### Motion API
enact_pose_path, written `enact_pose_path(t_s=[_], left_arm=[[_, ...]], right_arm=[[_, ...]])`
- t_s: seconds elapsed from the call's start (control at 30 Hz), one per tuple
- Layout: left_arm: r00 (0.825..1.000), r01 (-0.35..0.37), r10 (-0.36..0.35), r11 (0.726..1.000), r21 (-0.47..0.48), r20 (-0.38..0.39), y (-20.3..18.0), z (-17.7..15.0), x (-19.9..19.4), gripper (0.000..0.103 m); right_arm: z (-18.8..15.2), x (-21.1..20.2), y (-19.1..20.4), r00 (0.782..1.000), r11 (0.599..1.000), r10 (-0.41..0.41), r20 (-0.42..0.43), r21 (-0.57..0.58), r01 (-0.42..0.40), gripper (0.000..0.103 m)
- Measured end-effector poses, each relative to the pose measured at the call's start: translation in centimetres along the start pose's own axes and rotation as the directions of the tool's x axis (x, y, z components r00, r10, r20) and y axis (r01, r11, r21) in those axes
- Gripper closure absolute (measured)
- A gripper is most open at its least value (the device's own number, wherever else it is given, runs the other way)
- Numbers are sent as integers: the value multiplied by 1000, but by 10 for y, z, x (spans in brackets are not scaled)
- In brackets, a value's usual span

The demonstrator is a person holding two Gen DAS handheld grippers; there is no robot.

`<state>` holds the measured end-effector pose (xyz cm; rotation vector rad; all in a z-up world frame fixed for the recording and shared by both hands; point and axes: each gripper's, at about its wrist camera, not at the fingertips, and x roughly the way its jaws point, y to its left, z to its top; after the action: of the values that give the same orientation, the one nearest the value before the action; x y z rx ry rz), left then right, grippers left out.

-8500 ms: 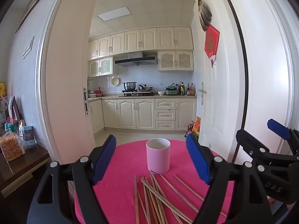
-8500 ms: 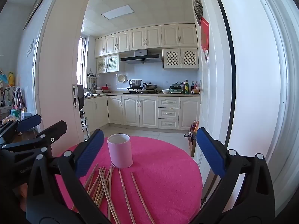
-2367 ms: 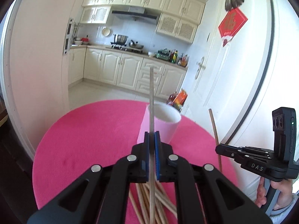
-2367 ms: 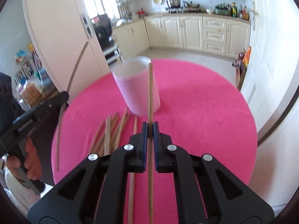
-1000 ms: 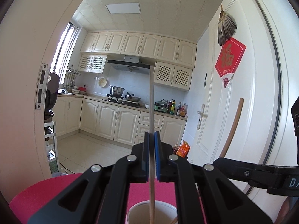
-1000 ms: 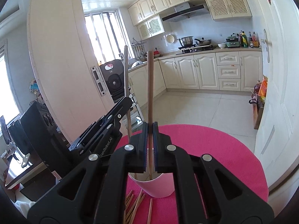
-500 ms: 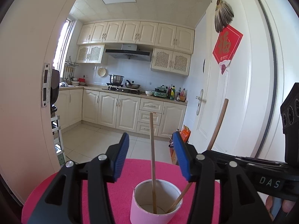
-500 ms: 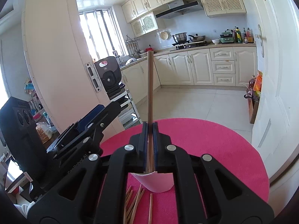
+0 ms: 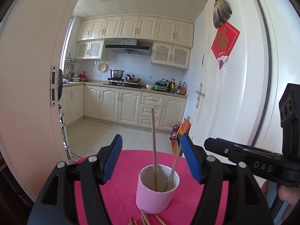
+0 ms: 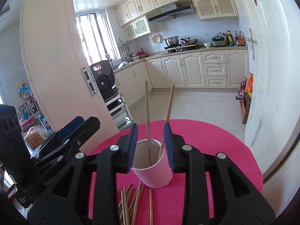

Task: Organize utensils
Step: 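Lower the right tool to the pile and grasp another chopstick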

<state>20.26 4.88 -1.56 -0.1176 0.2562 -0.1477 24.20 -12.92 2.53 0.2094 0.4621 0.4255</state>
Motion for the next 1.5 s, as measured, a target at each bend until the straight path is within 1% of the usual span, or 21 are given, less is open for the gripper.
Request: enact_pose_path(t_s=[0.1, 0.2, 0.27, 0.33, 0.4, 0.47, 0.5, 0.53, 0.57, 0.67, 0.7, 0.83, 0.93, 0.97, 1.03, 1.1, 1.3, 1.37, 1.4, 1.43, 1.5], left_arm=[[999, -2, 2, 1000, 0, -41, 3, -1, -12, 39], [992, -21, 22, 1000, 13, -127, 6, -6, -18, 39], [978, -26, 31, 999, 27, -208, 8, -14, -18, 39], [958, -41, 48, 999, 30, -282, 12, -26, -18, 39], [927, -48, 60, 998, 42, -369, 15, -41, -14, 39], [885, -63, 81, 997, 54, -458, 20, -60, -10, 39], [863, -71, 87, 996, 51, -498, 22, -69, -8, 39], [835, -77, 88, 996, 43, -544, 26, -79, -5, 39], [808, -84, 88, 996, 34, -583, 29, -88, -2, 39], [729, -108, 87, 994, 11, -679, 37, -113, 4, 39], [710, -115, 88, 993, 9, -699, 39, -119, 6, 39], [670, -127, 109, 991, 32, -735, 38, -134, 7, 39], [653, -133, 107, 991, 26, -749, 38, -138, 7, 40], [647, -136, 113, 990, 32, -754, 37, -139, 7, 47], [630, -143, 113, 989, 29, -769, 38, -142, 9, 50], [631, -146, 100, 989, 9, -769, 41, -142, 8, 50], [623, -180, 80, 983, -43, -778, 51, -141, 6, 50], [635, -186, 76, 981, -57, -769, 57, -139, 1, 50], [634, -190, 81, 980, -54, -769, 58, -138, 0, 50], [630, -197, 88, 979, -49, -771, 61, -138, -1, 50], [614, -191, 91, 981, -36, -784, 61, -139, 3, 50]], right_arm=[[-4, -11, -1, 1000, 1000, -11, -5, 2, 11, 73], [-15, -19, -3, 999, 1000, -25, -33, -2, 25, 73], [-25, -21, -3, 997, 999, -36, -69, -8, 36, 73], [-35, -21, -3, 993, 999, -45, -109, -16, 44, 73], [-48, -19, -3, 986, 998, -59, -156, -25, 56, 73], [-60, -16, -3, 975, 998, -66, -210, -30, 61, 73], [-66, -15, -2, 969, 997, -72, -238, -39, 64, 69], [-72, -13, -1, 961, 996, -82, -264, -51, 71, 62], [-79, -12, 0, 954, 995, -91, -285, -64, 76, 57], [-95, -7, 5, 932, 993, -103, -346, -94, 75, 56], [-101, -5, 5, 925, 992, -105, -364, -98, 74, 56], [-116, 1, 4, 897, 991, -118, -425, -113, 77, 56], [-121, 6, 4, 878, 990, -124, -462, -120, 76, 56], [-122, 8, 5, 873, 990, -125, -472, -122, 76, 56], [-125, 10, 5, 862, 989, -125, -491, -128, 70, 56], [-127, 10, 4, 856, 989, -124, -503, -134, 64, 56], [-132, 15, 4, 837, 987, -134, -530, -148, 64, 56], [-133, 16, 3, 836, 987, -134, -531, -145, 66, 56], [-134, 16, 3, 836, 987, -135, -533, -146, 67, 56], [-134, 17, 2, 834, 987, -137, -534, -147, 68, 56], [-135, 19, 3, 832, 987, -137, -537, -147, 67, 56]])
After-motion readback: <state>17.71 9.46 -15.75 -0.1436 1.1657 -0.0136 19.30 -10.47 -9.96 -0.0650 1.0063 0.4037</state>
